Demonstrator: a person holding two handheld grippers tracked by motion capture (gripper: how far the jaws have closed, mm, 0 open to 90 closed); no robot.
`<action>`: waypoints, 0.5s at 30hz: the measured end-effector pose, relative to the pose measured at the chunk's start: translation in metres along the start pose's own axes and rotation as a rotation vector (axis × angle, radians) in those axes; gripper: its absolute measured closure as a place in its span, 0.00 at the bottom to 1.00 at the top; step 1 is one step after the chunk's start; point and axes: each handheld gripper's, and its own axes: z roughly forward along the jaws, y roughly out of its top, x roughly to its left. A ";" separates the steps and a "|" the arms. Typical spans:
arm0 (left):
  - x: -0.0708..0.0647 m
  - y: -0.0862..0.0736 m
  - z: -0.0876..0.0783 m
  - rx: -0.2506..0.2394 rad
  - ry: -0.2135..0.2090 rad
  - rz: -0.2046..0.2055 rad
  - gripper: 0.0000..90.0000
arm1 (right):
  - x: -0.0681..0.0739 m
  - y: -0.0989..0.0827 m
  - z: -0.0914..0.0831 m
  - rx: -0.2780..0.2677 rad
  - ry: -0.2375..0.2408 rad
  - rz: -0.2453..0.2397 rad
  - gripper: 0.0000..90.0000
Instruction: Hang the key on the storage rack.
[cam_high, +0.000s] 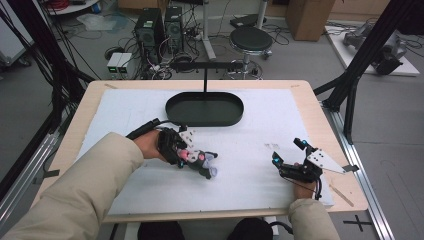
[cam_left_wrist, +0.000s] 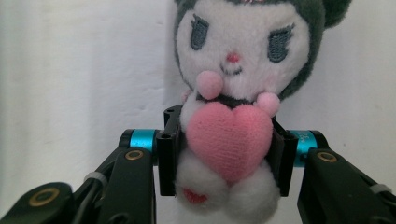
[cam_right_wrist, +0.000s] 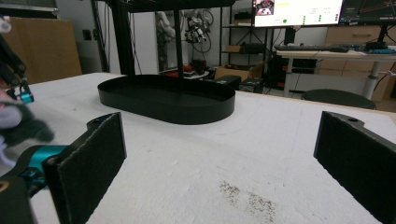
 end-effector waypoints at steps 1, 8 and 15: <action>0.003 -0.003 -0.007 -0.040 0.035 -0.070 0.64 | 0.000 0.000 0.000 0.000 -0.001 0.000 0.02; 0.013 -0.012 -0.026 -0.118 0.107 -0.248 0.64 | 0.000 0.000 0.000 0.001 0.000 0.000 0.02; 0.020 -0.020 -0.043 -0.170 0.182 -0.353 0.64 | 0.000 0.000 0.000 0.001 -0.002 -0.001 0.02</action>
